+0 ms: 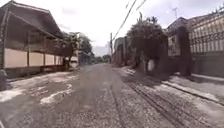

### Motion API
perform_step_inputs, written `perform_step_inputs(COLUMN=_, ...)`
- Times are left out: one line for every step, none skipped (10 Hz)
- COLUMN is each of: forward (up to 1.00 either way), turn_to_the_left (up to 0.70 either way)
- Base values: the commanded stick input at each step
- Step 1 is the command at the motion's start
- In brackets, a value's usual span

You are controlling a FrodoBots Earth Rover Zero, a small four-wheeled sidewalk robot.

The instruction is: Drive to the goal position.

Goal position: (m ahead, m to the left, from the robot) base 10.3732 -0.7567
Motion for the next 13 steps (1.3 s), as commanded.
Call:
perform_step_inputs(forward=0.7, turn_to_the_left=0.0)
perform_step_inputs(forward=0.7, turn_to_the_left=0.0)
perform_step_inputs(forward=0.7, turn_to_the_left=0.0)
perform_step_inputs(forward=0.7, turn_to_the_left=0.0)
perform_step_inputs(forward=0.7, turn_to_the_left=0.0)
perform_step_inputs(forward=0.7, turn_to_the_left=0.0)
perform_step_inputs(forward=0.7, turn_to_the_left=0.0)
perform_step_inputs(forward=0.7, turn_to_the_left=0.0)
perform_step_inputs(forward=0.7, turn_to_the_left=0.0)
perform_step_inputs(forward=0.7, turn_to_the_left=0.0)
perform_step_inputs(forward=0.7, turn_to_the_left=0.0)
perform_step_inputs(forward=0.7, turn_to_the_left=0.0)
perform_step_inputs(forward=0.7, turn_to_the_left=0.0)
